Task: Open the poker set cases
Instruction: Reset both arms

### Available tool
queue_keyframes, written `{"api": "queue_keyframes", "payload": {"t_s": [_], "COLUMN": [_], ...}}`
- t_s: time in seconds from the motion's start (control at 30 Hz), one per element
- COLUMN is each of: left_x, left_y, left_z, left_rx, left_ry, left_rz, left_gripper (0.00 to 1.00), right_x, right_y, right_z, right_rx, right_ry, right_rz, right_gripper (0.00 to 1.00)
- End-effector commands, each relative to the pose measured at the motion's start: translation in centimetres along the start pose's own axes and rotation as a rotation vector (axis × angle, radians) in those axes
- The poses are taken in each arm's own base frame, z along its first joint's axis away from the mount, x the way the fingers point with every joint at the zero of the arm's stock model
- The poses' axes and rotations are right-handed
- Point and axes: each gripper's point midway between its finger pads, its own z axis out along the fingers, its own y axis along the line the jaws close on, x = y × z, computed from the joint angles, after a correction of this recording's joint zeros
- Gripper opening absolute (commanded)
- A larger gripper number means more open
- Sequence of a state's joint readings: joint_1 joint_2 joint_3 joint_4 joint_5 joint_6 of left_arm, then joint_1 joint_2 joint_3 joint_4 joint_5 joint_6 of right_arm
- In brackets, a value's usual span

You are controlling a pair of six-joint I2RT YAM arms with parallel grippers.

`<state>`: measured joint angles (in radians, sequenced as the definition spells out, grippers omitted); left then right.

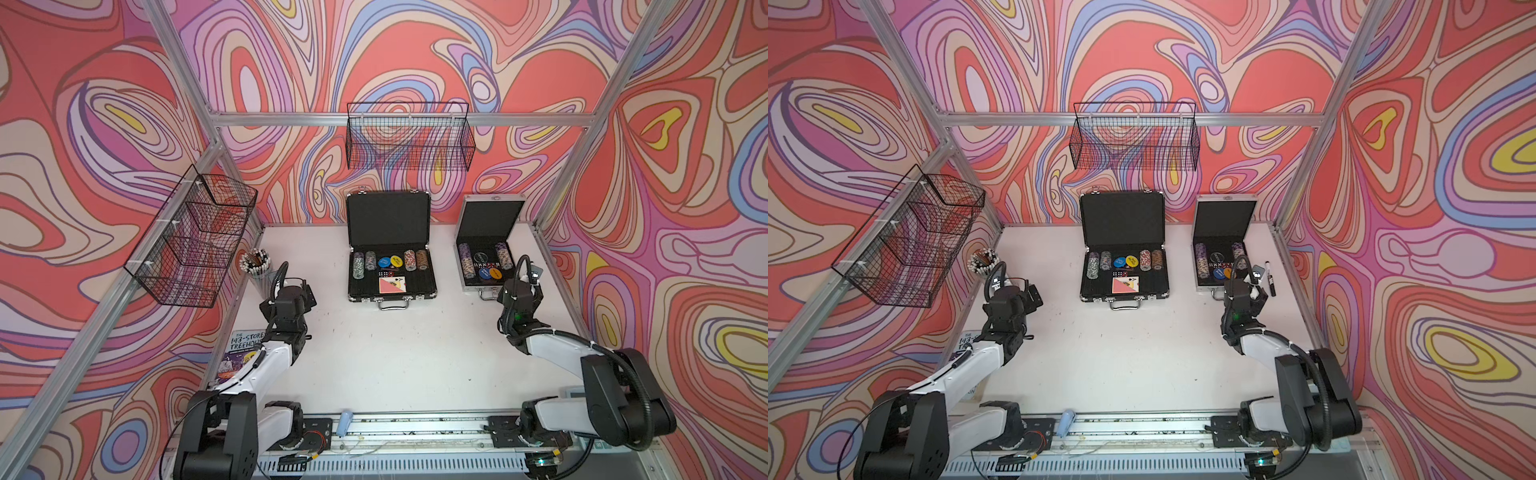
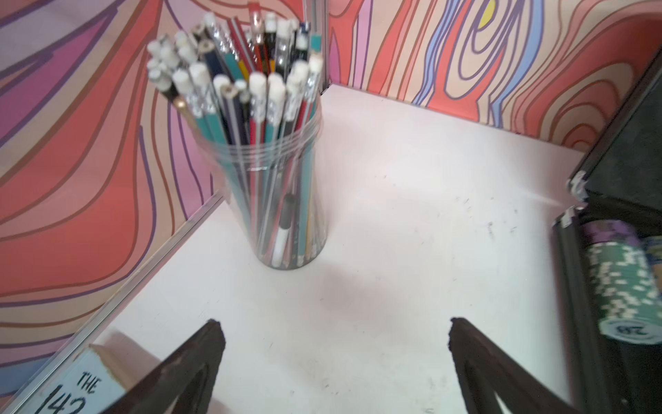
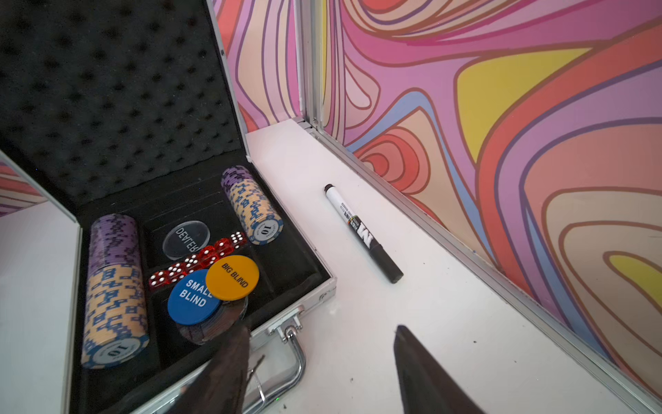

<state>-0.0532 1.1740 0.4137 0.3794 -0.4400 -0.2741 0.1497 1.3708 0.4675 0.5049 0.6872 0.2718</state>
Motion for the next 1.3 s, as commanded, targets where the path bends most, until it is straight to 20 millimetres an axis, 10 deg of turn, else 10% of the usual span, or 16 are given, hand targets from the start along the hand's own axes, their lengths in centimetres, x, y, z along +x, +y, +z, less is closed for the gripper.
{"api": "queue_keyframes", "payload": {"t_s": [0.0, 0.87, 0.97, 1.27], "left_x": [-1.0, 2.5, 2.6, 2.6], "left_y": [-0.1, -5.3, -5.4, -5.6], "left_z": [0.5, 3.7, 3.7, 3.5], "left_rx": [-0.006, 0.232, 0.234, 0.223], "left_ry": [-0.086, -0.101, -0.075, -0.1], "left_rz": [0.009, 0.197, 0.201, 0.216], "left_gripper": [1.0, 1.0, 1.0, 1.0], "right_x": [-1.3, 2.4, 2.3, 2.3], "right_y": [-0.7, 5.8, 5.6, 5.5], "right_z": [0.0, 1.8, 1.9, 2.0], "right_rx": [0.018, -0.356, -0.345, -0.342], "right_ry": [-0.12, -0.14, -0.143, -0.141], "right_rz": [0.04, -0.121, -0.115, -0.118], "right_gripper": [0.65, 0.71, 0.98, 0.98]}}
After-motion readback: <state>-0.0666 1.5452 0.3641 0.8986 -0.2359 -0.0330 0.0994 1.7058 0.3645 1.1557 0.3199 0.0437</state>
